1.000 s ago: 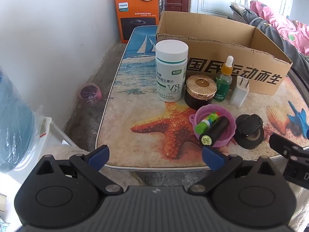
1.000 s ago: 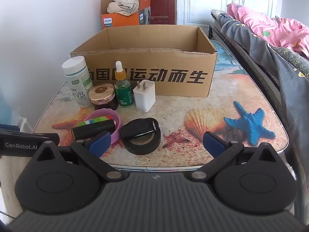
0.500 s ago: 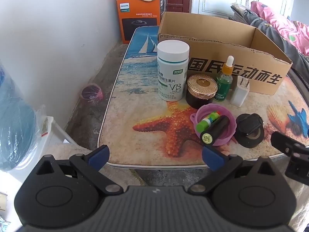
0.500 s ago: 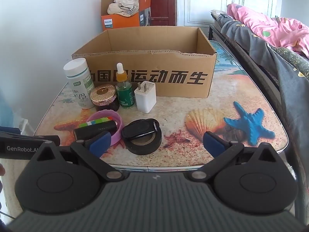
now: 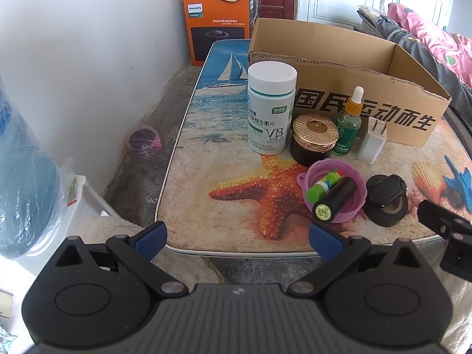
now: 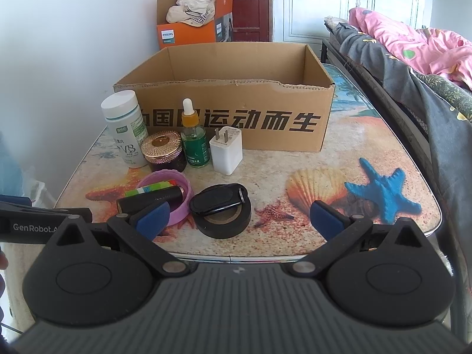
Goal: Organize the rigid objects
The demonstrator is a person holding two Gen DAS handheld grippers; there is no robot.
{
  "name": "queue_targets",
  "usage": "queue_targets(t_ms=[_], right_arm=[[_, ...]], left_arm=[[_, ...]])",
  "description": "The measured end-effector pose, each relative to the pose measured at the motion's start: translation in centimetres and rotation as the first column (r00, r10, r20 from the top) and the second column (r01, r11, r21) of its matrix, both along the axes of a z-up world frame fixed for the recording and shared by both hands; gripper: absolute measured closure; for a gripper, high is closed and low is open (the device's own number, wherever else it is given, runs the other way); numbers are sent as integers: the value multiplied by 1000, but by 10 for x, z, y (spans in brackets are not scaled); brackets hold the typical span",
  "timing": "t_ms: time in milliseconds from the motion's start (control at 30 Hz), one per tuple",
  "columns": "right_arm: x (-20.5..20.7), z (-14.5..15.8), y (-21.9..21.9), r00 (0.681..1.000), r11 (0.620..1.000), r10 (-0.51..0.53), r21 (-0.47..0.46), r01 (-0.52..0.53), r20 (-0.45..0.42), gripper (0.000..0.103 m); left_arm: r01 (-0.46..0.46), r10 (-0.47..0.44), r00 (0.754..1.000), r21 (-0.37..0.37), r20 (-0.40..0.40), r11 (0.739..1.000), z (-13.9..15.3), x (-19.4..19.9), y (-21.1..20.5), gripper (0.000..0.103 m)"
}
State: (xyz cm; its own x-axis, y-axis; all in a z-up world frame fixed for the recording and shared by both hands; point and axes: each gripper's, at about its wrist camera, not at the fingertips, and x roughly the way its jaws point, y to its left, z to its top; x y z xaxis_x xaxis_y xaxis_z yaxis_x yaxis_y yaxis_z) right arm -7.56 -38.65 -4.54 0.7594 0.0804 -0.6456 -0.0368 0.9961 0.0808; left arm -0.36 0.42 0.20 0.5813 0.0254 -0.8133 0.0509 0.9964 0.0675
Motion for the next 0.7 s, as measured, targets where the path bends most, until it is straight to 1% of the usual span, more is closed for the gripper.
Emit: queue_targets(t_ms=[300,700], right_arm=[[0,-3,-3,1000,1000,-1,1,1,0,1],[-1,0,-1,1000,1000,-2,2,2,3,1]], left_arm=[[-2,2,1000,2,0,1000,0,0,0,1],[-2,2,1000,2,-1,1000,0,0,1,1]])
